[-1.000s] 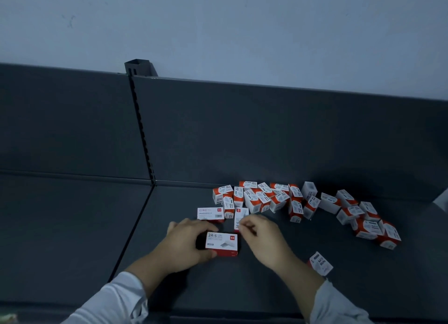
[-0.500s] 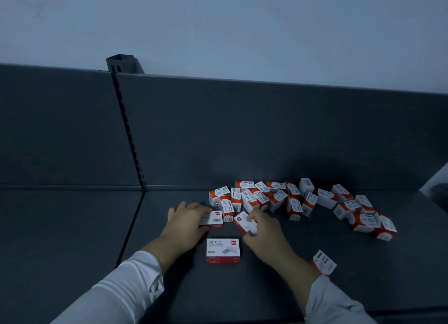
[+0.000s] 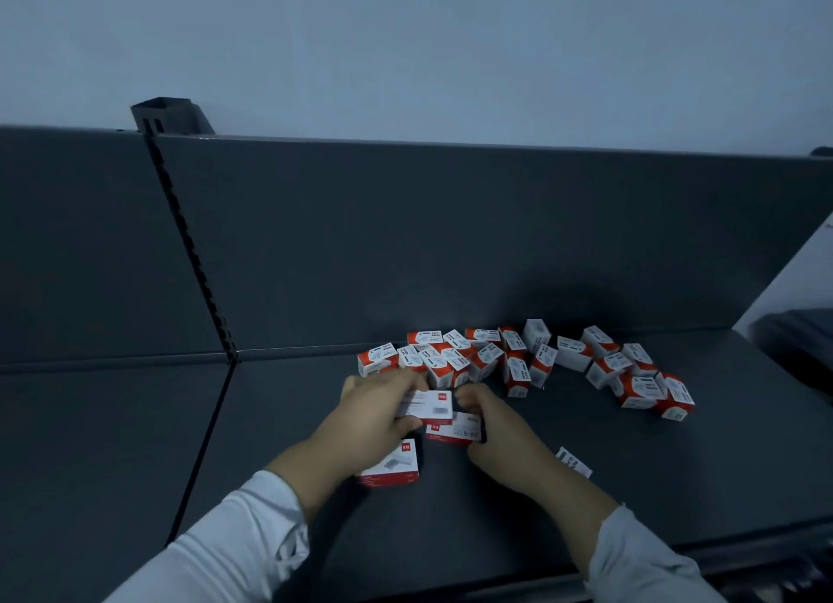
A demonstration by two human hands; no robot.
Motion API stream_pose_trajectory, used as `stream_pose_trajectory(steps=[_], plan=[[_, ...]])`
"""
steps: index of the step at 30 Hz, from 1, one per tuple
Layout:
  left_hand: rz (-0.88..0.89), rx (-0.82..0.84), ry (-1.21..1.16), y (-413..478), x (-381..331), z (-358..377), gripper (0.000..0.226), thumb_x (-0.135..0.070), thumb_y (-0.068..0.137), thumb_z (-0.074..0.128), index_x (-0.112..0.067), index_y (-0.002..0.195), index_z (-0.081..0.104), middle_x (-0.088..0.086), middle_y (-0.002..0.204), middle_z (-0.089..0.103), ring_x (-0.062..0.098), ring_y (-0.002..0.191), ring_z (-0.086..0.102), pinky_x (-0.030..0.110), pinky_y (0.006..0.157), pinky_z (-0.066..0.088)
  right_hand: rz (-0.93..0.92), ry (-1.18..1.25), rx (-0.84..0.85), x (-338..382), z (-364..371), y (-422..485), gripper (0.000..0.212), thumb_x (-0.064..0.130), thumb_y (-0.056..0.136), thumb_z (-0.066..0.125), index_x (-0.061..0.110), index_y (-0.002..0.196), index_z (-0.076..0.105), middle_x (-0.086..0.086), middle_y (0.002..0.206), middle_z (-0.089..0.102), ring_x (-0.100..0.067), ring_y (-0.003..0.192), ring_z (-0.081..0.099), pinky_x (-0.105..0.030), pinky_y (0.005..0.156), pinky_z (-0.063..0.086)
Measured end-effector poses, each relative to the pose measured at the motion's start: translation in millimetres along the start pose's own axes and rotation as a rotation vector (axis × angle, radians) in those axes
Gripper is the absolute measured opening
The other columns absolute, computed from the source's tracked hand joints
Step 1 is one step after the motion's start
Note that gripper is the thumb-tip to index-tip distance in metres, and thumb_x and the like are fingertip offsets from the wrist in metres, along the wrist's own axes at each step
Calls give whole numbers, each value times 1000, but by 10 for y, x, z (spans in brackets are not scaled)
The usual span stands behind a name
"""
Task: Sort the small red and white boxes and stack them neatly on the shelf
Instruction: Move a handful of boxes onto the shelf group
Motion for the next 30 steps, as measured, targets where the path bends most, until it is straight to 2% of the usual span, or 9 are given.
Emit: stream_pose_trajectory(steps=[4,7,10,15,17,21,26,28,30], plan=[[57,65,21,131,-256,294,33,-26,88,66,-29,117,51,-15,117,59,8,115,49,25,91,20,-59,63,-94,33,-145,-72,55,0,84,59,27,129,42,5,129,47,-6,114,48,-15,90,41],[62,93,48,181,-320,450,39,-31,89,65,-29,124,49,-12,122,59,11,117,50,27,95,22,-112,19,-64,85,-127,-106,63,2,85,58,22,142,38,6,135,43,-5,121,41,-15,100,36],[70,88,5,160,-289,447,46,-33,87,66,-30,129,47,-14,125,58,7,118,49,25,96,25,-169,-65,-4,162,-45,-127,62,5,88,57,22,145,36,8,128,44,-2,113,37,-2,88,31],[81,-12,-171,-54,-105,175,44,-32,83,71,-27,124,55,-17,119,56,0,111,49,20,98,39,-163,-228,-45,102,48,-59,63,25,94,59,21,151,30,3,147,37,-14,133,28,-24,112,25],[57,-9,-182,-160,15,104,43,-35,80,74,-29,120,57,-18,116,55,-2,109,48,18,96,39,-172,-274,-73,103,51,-25,61,27,94,59,22,149,33,3,145,39,-16,132,30,-28,113,27],[-34,188,-76,-337,260,239,72,-64,63,67,-38,127,50,-21,122,47,1,113,38,25,102,33,-191,-339,-99,133,56,18,58,25,95,60,23,148,37,4,141,46,-17,128,36,-31,109,32],[-47,182,-14,-449,360,319,46,-47,74,72,-40,116,56,-20,110,50,2,105,43,31,100,36,-167,-265,-62,138,67,29,66,33,87,69,29,146,40,6,137,51,-14,125,42,-30,105,36],[-59,153,-35,-480,371,309,53,-47,74,69,-39,124,52,-19,115,54,4,109,48,32,101,37,-122,-158,-19,98,95,5,76,38,83,73,35,148,33,8,135,50,-12,125,43,-33,107,38],[-70,128,-52,-520,395,277,59,-47,75,68,-38,130,48,-19,120,56,4,112,49,32,102,37,-93,-107,-16,85,121,-32,75,37,85,71,35,148,31,10,135,48,-10,125,43,-33,107,38]])
Point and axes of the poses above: each hand's wrist, its own y-axis towards the middle knuckle, its own z-axis out of the palm, x = y × z, the point moved 9 cm from there along y, towards the middle knuckle
